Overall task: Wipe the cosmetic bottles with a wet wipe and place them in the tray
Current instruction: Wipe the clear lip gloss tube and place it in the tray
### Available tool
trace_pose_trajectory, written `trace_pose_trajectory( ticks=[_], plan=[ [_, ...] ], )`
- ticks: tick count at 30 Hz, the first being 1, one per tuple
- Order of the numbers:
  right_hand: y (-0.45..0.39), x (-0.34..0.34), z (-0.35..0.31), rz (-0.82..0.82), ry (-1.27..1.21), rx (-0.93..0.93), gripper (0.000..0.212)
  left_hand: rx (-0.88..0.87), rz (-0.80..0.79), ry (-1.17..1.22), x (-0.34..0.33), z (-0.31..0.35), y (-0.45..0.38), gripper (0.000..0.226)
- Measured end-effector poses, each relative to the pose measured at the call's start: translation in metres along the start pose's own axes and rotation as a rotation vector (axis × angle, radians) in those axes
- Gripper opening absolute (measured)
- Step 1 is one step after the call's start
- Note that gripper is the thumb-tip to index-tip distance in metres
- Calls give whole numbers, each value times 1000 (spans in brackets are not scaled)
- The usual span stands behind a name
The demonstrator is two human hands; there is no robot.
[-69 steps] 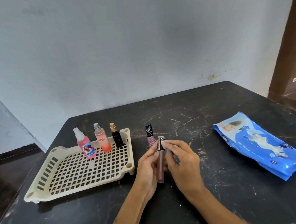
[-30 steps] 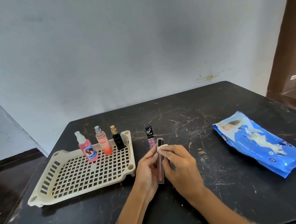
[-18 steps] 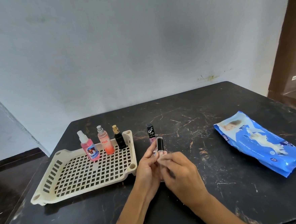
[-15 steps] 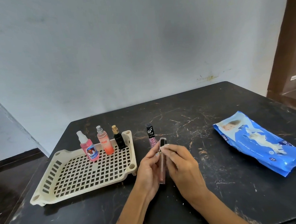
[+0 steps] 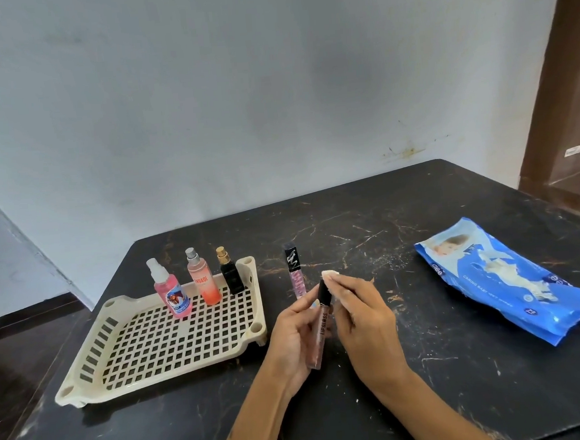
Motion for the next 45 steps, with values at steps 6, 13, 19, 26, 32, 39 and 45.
trace_pose_trajectory(
  ticks=[6,13,19,26,32,39,45],
  plan=[
    [16,1,-23,-97,-20,276,18,0,114,135,9,0,-3,35],
    [20,-1,-24,-119,-33,305,15,-20,129,233,11,2,-5,34],
    [20,1,-23,-157,-90,287,16,-21,130,240,11,1,-5,31],
    [14,4,-14,-28,-65,100,22,-38,-49,99,3,-1,-3,18],
    [5,11,2,88,-106,-110,28,-56,-80,-165,5,-6,-5,34],
    [-2,14,11,30,-109,-189,28,-23,-81,-300,10,-6,-4,28],
    [-3,14,14,13,-133,-228,26,-63,-33,-273,5,-4,-1,28]
  ],
)
Point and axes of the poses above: each hand's wrist, its own y-axis away from the middle knuckle, its own x-axis out of the back of the hand, z = x × y, the point moved 4 cm from there along -y, towards the middle knuckle, and after that the axes turned 12 degrees about y, right-handed, at the moved point
